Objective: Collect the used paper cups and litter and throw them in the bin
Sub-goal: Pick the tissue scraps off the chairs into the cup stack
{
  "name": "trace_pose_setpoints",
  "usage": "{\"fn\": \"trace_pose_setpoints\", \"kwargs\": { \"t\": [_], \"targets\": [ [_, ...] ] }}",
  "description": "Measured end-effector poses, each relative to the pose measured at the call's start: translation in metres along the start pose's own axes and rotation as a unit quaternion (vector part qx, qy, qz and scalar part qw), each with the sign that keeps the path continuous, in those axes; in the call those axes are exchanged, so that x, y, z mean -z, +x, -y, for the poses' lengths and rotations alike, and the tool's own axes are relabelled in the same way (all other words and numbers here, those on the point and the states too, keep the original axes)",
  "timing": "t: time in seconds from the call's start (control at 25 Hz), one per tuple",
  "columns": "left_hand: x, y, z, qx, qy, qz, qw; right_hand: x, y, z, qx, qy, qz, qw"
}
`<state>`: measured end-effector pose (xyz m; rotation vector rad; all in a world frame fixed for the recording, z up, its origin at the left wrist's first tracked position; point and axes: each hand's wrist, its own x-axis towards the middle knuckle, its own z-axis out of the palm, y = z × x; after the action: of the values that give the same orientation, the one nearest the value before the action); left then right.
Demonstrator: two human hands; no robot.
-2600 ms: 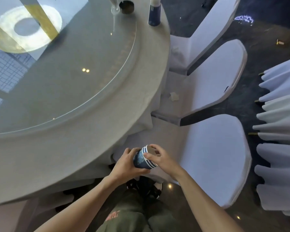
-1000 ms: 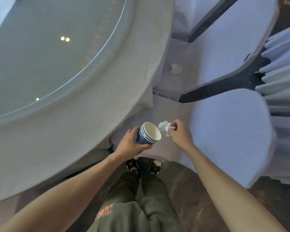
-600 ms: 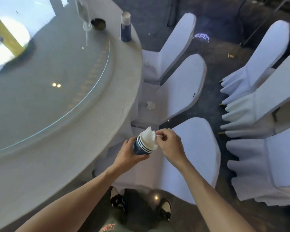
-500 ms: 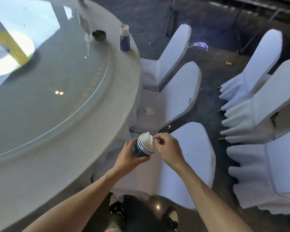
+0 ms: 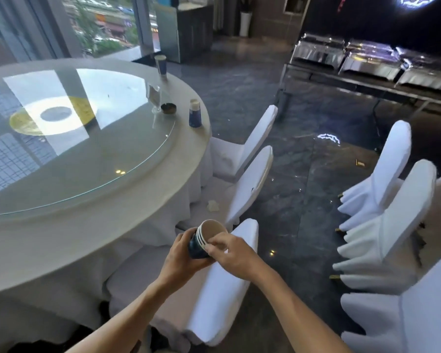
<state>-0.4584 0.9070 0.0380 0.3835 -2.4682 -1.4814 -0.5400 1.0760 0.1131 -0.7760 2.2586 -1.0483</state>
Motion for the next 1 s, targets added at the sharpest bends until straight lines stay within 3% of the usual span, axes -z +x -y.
{"fn": "trace_pose_setpoints", "kwargs": {
  "t": [0.16, 0.44, 0.76, 1.0],
  "targets": [
    [-0.024, 0.006, -0.025, -0.015, -0.024, -0.005, 1.000, 0.035, -0.012, -0.012, 0.018, -0.027, 0.014, 0.999],
    [-0.060, 0.039, -0.031, 0.016, -0.019, -0.045, 0.999, 0.068, 0.026, -0.048, 0.011, 0.034, 0.005, 0.999],
    [-0.127, 0.153, -0.025, 0.088, -0.055, -0.066, 0.992, 0.147, 0.129, -0.102, 0.003, -0.015, 0.056, 0.998],
    [-0.141, 0.212, -0.031, 0.172, -0.042, -0.146, 0.973, 0.197, 0.209, -0.115, 0.056, -0.077, 0.112, 0.989]
  ]
}}
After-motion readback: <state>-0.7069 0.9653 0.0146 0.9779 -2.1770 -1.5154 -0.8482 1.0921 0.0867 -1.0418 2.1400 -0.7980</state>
